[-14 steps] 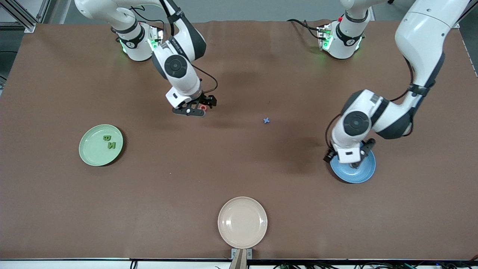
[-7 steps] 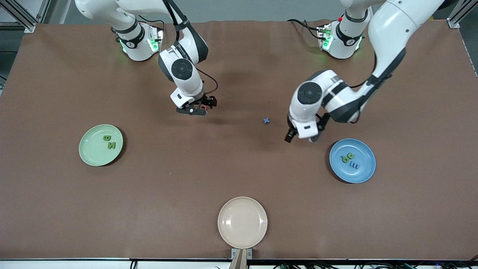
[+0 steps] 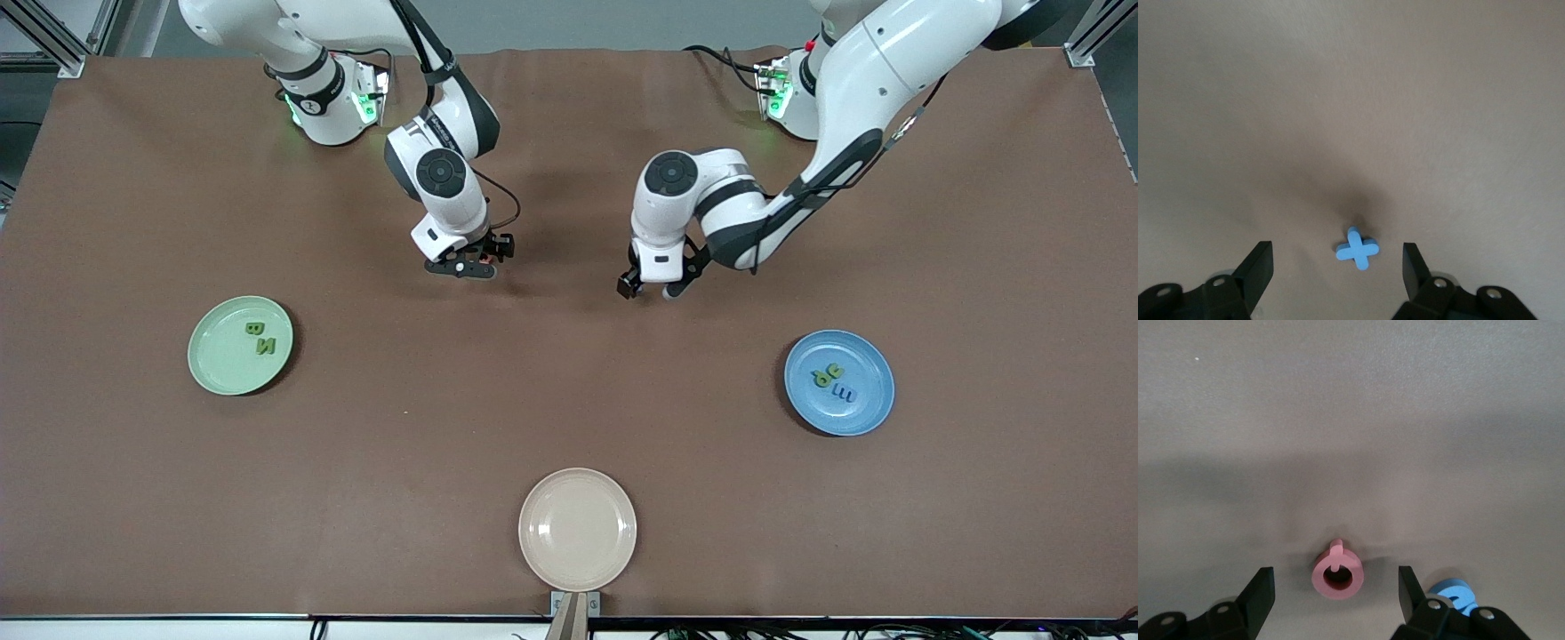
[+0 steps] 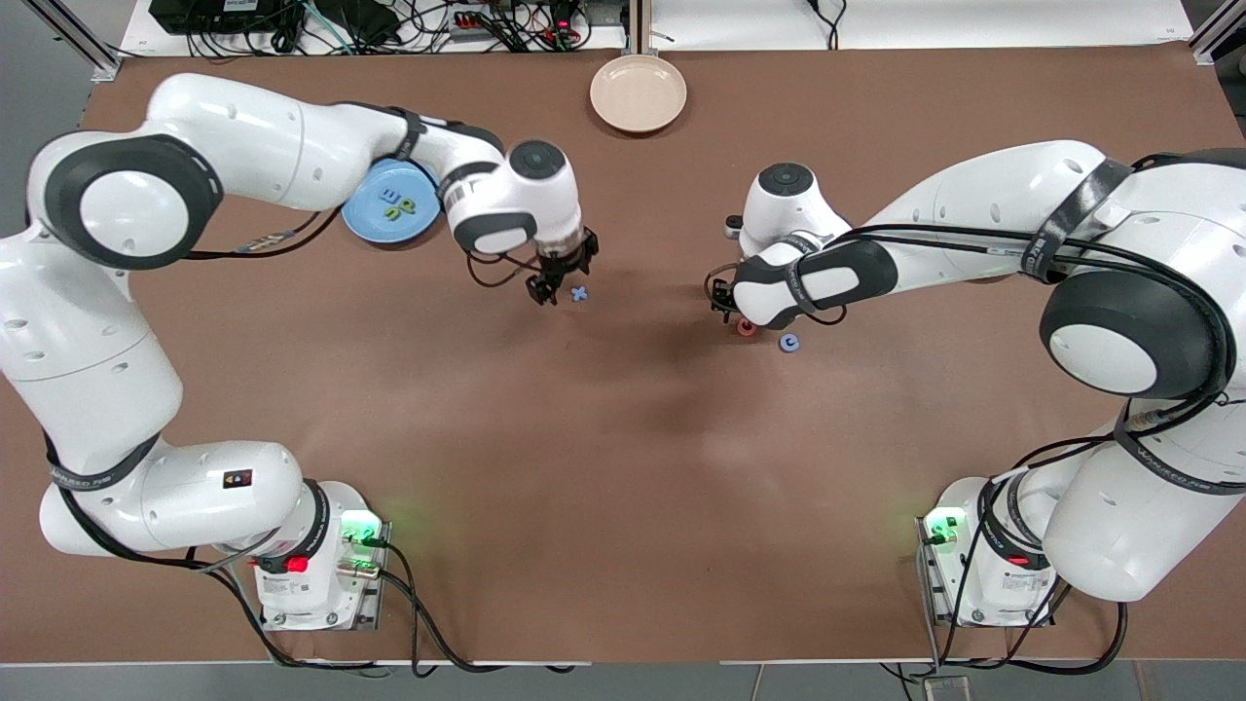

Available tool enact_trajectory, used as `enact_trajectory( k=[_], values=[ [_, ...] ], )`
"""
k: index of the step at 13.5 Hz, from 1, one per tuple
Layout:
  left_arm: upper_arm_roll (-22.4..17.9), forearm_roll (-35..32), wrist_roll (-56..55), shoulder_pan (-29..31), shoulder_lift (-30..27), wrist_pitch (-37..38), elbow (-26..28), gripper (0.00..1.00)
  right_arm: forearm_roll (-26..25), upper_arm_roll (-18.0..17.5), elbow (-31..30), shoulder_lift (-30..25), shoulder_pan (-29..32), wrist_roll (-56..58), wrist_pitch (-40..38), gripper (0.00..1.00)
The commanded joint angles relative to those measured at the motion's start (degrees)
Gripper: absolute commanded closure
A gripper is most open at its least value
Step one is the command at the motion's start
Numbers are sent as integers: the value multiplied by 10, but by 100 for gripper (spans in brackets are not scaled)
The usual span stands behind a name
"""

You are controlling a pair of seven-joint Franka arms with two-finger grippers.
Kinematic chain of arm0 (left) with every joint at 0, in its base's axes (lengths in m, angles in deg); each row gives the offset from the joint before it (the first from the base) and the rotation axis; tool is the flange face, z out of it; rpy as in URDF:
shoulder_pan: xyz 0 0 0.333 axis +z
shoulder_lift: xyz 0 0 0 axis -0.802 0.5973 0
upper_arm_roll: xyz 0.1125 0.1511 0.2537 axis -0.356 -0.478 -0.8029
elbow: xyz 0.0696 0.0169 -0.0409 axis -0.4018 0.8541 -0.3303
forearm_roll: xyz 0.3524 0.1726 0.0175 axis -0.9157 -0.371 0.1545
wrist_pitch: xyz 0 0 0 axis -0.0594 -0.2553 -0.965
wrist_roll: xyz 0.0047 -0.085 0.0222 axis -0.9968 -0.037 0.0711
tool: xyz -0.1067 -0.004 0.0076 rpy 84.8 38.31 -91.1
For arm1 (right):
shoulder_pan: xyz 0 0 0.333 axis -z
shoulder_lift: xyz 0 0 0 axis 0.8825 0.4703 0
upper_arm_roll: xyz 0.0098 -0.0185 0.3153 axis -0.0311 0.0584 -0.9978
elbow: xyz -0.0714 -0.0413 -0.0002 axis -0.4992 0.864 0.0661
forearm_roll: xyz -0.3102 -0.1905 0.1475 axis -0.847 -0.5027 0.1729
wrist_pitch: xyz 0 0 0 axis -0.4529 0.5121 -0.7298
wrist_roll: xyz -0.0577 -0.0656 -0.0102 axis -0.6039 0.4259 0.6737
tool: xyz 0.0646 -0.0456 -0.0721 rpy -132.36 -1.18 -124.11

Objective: Sort upper and lower case letters into plates
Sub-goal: 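Grasp the blue x with the left gripper while the right gripper grasps G, then carry the x to the blue plate while the right gripper carries G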

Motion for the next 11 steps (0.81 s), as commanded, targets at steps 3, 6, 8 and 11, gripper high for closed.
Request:
enact_trajectory(
  k=[3,6,8,11],
  values=[
    [-2,-67,-32,1,32,-11,-4,30,9,5,-4,9,-13,-3,17,33],
    [-2,-68,-32,-5,37,-11,-8,33,9,5,-4,15,-15,-3,22,42],
    [-2,-68,-32,-9,39,-11,-8,38,9,5,-4,15,-15,-3,22,47],
    [-3,-68,-32,-9,44,-11,-9,71,9,5,-4,15,-19,-3,22,58]
  ],
)
